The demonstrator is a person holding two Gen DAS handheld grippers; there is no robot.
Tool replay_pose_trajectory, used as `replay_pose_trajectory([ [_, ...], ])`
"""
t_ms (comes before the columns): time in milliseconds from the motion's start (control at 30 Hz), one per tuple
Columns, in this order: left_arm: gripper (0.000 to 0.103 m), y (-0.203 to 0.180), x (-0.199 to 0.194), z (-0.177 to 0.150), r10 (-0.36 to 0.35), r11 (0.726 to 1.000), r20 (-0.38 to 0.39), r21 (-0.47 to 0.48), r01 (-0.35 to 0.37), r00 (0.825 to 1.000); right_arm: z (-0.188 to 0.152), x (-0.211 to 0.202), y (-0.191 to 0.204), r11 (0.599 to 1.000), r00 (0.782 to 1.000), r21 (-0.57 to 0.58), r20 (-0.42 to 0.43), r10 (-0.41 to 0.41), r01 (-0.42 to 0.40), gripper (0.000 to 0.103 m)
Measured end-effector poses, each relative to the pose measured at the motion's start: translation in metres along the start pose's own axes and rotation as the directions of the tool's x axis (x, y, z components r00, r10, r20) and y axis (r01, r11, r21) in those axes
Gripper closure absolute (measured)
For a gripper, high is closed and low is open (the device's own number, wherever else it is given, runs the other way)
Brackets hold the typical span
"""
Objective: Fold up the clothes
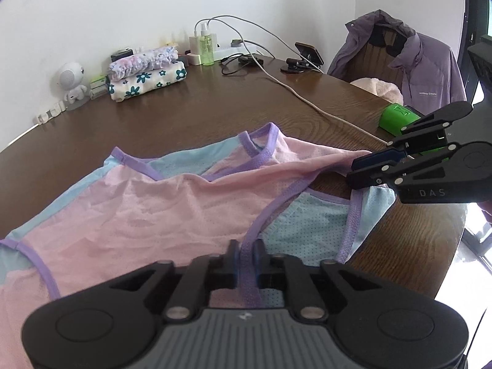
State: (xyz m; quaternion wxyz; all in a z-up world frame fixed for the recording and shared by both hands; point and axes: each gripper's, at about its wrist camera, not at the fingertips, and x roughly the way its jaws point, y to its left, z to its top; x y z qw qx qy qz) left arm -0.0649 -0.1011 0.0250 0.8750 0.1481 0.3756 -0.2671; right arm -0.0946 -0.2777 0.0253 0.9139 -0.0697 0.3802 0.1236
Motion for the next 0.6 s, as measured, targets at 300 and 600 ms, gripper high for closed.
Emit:
replay_pose_trajectory([
  [300, 0.101, 0.006, -0.017, -0.003, -0.009, 0.999, 0.025, -0.043, 0.010, 1.000, -0.003, -0.003, -0.007, 0.998, 0.999, 0.061, 0.025, 0.032, -0.034, 0.098],
  [600, 0.092, -0.004, -0.017, -0.014, 0.002, 0.999, 0.016, 0.049, -0.002, 1.000, -0.010, -0.022, 0.005, 0.999, 0.999, -0.042, -0.017, 0.031, -0.032, 0.099],
])
